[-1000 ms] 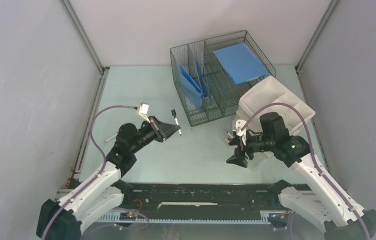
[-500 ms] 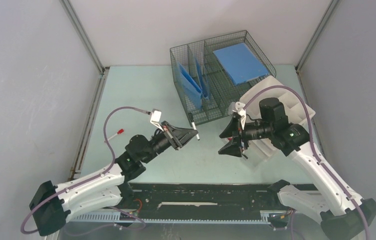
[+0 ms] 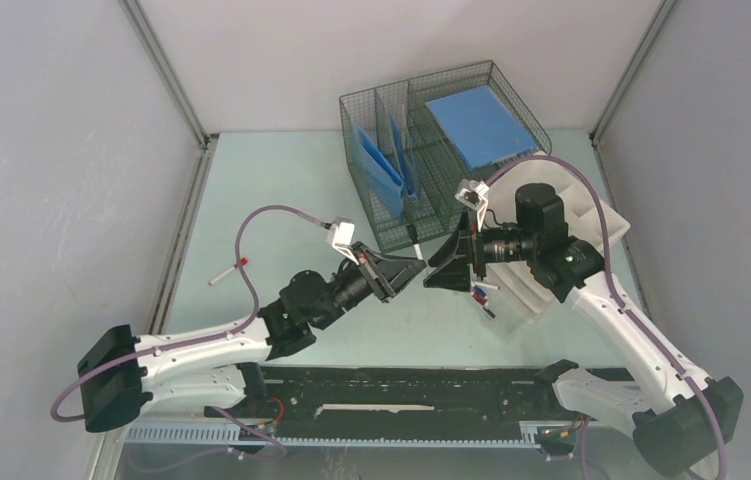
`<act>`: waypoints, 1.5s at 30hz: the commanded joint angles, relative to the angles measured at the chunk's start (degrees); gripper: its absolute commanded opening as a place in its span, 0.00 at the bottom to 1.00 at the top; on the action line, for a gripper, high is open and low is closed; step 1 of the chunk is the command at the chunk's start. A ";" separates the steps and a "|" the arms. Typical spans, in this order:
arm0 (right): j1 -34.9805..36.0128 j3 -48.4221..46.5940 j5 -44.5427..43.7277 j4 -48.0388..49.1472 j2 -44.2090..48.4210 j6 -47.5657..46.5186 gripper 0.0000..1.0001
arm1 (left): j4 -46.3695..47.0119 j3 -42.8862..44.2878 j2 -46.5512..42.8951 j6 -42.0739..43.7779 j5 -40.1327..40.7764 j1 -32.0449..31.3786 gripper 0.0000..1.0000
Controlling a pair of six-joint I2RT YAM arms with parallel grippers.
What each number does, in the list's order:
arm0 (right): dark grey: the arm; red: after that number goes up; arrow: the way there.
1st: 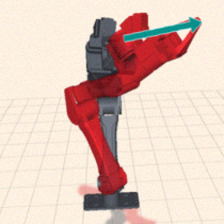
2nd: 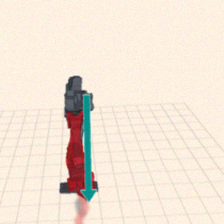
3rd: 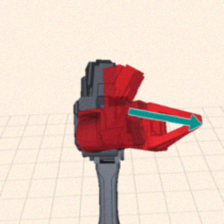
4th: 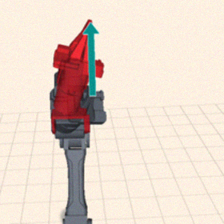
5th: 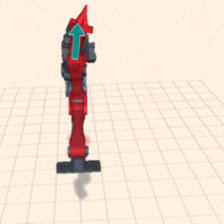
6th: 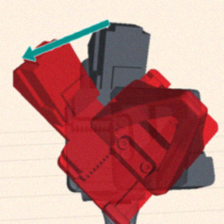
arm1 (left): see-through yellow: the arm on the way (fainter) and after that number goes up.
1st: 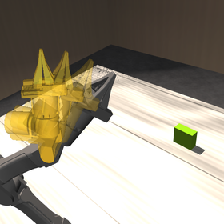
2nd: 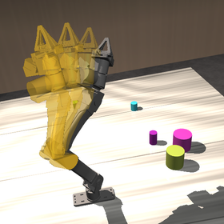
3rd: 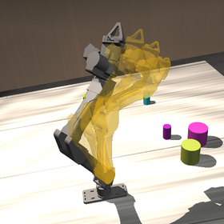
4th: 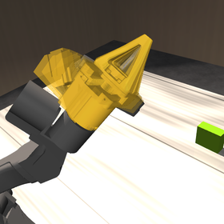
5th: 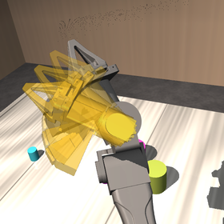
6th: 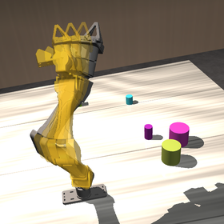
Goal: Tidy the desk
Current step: Pick up the stationery from the center of the board, then place the stationery in the drawer.
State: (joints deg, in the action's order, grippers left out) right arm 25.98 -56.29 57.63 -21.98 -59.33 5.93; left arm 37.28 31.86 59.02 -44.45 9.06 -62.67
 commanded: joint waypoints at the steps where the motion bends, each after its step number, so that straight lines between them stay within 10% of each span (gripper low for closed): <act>1: -0.18 1.79 1.90 6.97 0.65 6.21 0.73 | 4.38 3.53 2.00 1.66 2.31 -1.07 0.00; 9: -0.09 2.44 0.86 7.58 -0.09 6.73 0.58 | 6.04 4.36 3.78 1.26 2.44 -2.00 0.00; 22: -0.79 3.03 0.07 8.06 -0.10 6.24 0.00 | 7.03 3.61 3.82 1.12 2.10 -2.28 0.12; 40: -2.22 3.06 -4.23 -4.77 2.96 -16.08 0.00 | -11.94 -0.40 -11.43 9.85 13.45 -2.16 0.97; 45: -1.41 3.11 -16.80 -14.29 4.98 -31.24 0.00 | -21.12 -2.24 -18.39 13.04 20.02 -1.61 1.00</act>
State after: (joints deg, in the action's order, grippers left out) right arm 24.08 -53.15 51.35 -27.66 -56.40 -10.20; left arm 24.56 30.89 44.21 -35.97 22.00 -64.73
